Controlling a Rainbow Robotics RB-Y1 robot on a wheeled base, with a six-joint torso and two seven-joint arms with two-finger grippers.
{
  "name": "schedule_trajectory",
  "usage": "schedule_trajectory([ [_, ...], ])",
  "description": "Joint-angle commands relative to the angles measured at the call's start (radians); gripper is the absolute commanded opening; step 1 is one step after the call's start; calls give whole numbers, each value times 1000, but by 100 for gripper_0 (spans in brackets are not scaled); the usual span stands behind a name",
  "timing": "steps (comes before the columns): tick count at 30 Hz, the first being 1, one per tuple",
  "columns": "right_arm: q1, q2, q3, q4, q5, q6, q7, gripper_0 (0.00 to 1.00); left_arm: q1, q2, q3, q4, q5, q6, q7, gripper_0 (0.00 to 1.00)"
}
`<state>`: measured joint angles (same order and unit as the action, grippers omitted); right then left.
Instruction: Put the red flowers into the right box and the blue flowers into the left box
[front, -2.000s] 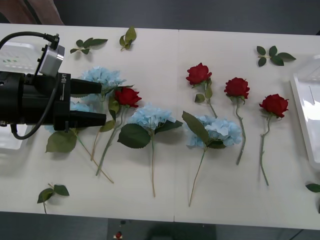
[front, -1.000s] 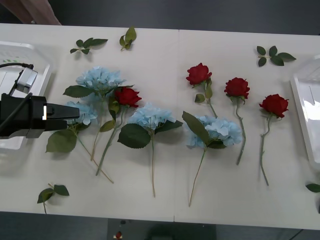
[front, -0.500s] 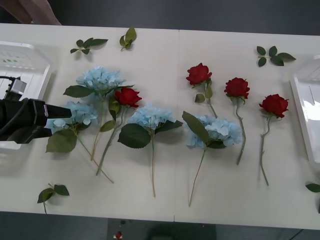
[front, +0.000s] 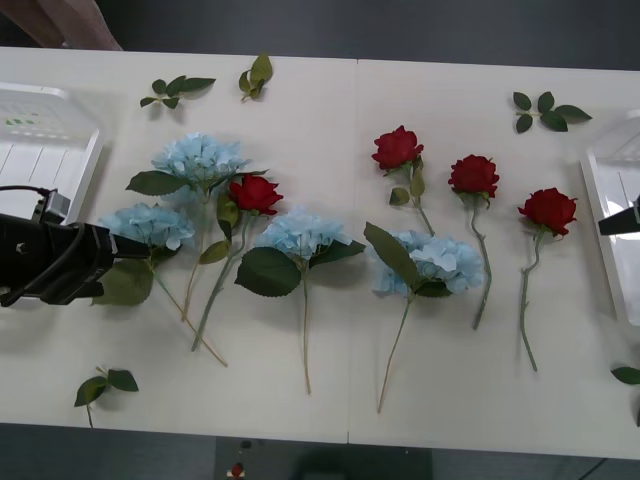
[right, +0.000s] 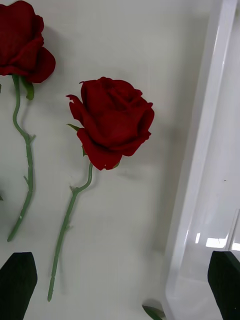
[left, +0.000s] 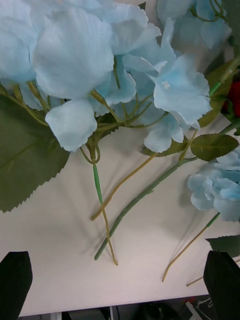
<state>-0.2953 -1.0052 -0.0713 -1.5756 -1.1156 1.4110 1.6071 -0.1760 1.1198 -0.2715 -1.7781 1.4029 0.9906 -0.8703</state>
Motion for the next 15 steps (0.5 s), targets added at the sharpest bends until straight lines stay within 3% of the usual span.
schedule_trajectory([
  [1, -90, -24, 91, -26, 76, 0, -200, 100, -60, -23, -20, 40, -30, -1, 5, 100],
  [7, -131, 37, 171, 22, 166, 0, -368, 100, -145, -41, -110, 111, -81, -3, 2, 100],
  [15, -131, 148, 173, 78, 270, 11, -389, 100, -232, -48, -244, 140, -202, -3, 10, 100],
])
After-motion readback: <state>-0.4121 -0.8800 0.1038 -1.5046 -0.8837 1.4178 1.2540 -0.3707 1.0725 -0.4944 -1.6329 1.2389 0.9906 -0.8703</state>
